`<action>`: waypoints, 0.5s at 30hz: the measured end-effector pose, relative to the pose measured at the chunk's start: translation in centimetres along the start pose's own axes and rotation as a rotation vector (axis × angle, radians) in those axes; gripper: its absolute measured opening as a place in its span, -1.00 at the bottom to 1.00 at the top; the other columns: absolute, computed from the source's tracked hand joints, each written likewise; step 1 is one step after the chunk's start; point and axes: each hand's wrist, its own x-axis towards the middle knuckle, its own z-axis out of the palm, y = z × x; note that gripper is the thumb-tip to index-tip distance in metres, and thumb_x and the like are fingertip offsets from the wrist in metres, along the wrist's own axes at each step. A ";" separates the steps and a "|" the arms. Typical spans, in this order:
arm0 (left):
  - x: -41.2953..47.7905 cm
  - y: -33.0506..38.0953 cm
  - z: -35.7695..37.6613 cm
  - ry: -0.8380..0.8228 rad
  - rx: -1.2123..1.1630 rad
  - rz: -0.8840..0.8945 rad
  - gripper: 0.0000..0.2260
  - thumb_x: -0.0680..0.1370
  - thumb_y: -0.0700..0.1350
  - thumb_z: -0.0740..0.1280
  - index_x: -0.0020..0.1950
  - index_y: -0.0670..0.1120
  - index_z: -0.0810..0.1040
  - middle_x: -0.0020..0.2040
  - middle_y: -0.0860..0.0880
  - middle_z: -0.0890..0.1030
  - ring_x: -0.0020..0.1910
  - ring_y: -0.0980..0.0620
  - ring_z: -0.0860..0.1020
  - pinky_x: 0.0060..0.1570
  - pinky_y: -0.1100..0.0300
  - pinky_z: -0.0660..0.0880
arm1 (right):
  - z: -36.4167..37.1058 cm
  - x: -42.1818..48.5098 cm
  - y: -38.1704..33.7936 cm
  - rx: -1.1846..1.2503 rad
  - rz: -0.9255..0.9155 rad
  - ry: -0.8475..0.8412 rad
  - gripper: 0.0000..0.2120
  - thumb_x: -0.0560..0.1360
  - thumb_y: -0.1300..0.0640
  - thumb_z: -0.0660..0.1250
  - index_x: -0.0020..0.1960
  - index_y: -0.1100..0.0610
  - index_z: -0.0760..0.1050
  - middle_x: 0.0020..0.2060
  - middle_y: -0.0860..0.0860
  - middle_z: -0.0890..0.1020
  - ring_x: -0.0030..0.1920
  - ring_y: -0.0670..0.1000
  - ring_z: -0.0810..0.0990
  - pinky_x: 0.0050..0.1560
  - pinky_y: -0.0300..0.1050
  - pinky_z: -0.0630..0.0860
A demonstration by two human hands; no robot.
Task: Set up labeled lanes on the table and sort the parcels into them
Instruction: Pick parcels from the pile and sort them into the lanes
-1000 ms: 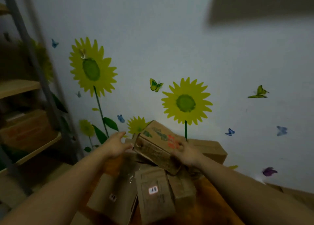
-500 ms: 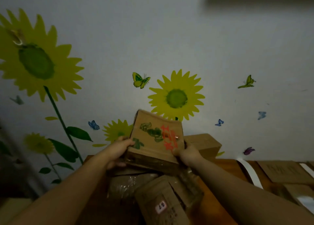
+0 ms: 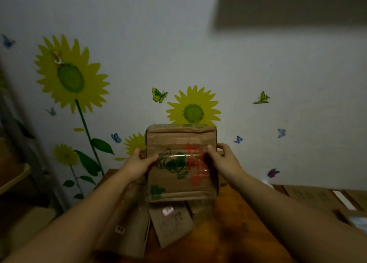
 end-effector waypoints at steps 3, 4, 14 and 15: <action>-3.6 0.4 1.7 0.076 0.023 -0.031 -0.37 0.50 0.38 0.02 0.36 -0.04 0.35 0.32 -0.17 0.42 0.25 -0.17 0.43 0.23 -0.09 0.41 | -2.3 -2.4 0.8 0.112 0.080 -0.002 -0.37 0.44 -0.47 -0.03 0.12 0.00 0.44 0.11 0.05 0.55 0.12 0.10 0.52 0.23 0.19 0.43; -5.0 0.5 2.3 0.078 -0.011 -0.047 -0.33 0.48 0.41 -0.06 0.40 0.01 0.32 0.37 -0.18 0.37 0.32 -0.20 0.37 0.29 -0.15 0.36 | -3.0 -3.1 1.1 0.140 0.106 -0.008 -0.28 0.43 -0.49 -0.08 0.19 0.02 0.47 0.16 0.08 0.55 0.16 0.13 0.52 0.26 0.21 0.41; -16.1 0.7 2.8 -0.104 -0.201 -0.013 -0.76 0.55 -0.14 0.20 0.21 0.01 0.44 0.13 -0.11 0.56 -0.03 -0.01 0.52 -0.12 0.08 0.45 | -7.9 -10.8 1.7 0.233 0.107 -0.068 -0.76 0.54 0.03 0.20 0.10 0.16 0.45 0.02 0.16 0.56 -0.17 0.05 0.55 -0.33 -0.13 0.42; -16.8 0.7 2.7 -0.122 -0.208 0.005 -0.77 0.55 -0.14 0.21 0.20 0.03 0.46 0.10 -0.09 0.58 -0.01 -0.01 0.52 -0.06 0.05 0.45 | -8.2 -11.7 1.5 0.248 0.078 -0.053 -0.73 0.55 0.00 0.22 0.10 0.19 0.45 0.00 0.18 0.58 -0.19 0.07 0.57 -0.37 -0.16 0.44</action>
